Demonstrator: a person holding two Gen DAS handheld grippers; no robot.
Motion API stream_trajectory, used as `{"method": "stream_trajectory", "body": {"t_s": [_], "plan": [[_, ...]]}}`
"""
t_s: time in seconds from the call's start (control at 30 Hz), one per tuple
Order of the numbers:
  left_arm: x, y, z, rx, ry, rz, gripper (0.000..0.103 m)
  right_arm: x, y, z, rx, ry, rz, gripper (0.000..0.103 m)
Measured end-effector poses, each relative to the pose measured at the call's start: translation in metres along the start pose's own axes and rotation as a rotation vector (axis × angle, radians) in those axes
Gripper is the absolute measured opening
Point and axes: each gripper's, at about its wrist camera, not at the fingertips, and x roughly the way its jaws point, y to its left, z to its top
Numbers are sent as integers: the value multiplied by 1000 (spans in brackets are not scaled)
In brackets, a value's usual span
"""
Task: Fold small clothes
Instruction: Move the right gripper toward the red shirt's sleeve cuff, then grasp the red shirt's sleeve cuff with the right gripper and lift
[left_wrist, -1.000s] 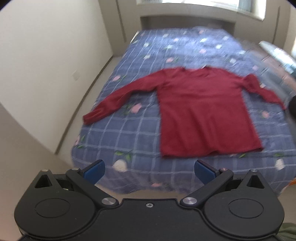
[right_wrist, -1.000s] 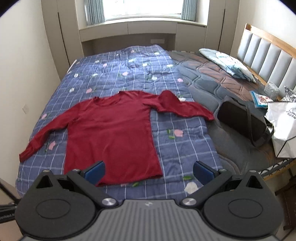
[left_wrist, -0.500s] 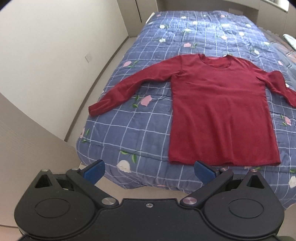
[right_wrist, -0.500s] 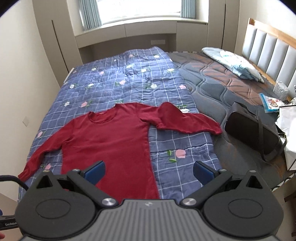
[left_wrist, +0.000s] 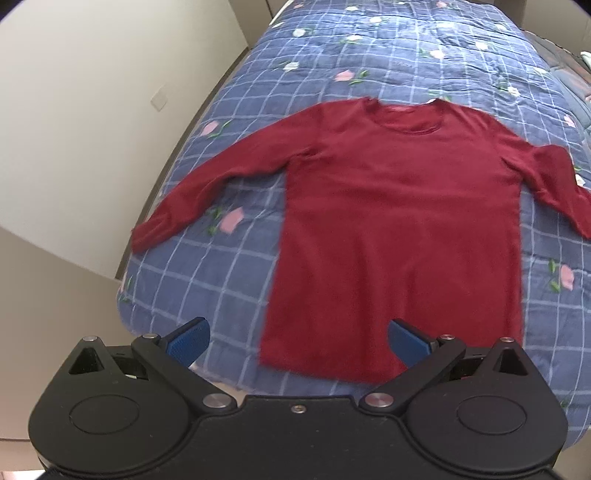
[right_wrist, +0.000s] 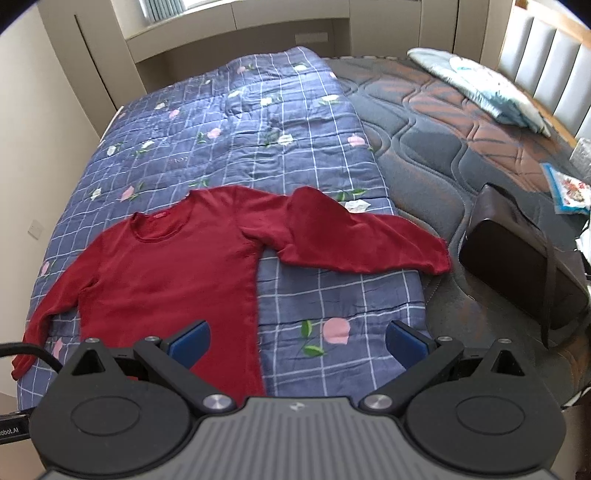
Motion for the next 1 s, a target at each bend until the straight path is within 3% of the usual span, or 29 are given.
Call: {"method": "stream_trajectory", "body": {"t_s": [0.23,0.57,0.8,1.0], "plan": [[-2,-46,18,18,17,3,102,25,-30,26,32,8,10,103],[-22,-63,31,45,24,49,102,42,-67,36,136,11,52,103],[-7,-108,56,143,-15,28,102,66,-120,4,339,-1,4,103],[33,-159,74,196,-19,-46,102,88,-178,-39,545,-176,-6,103]]}}
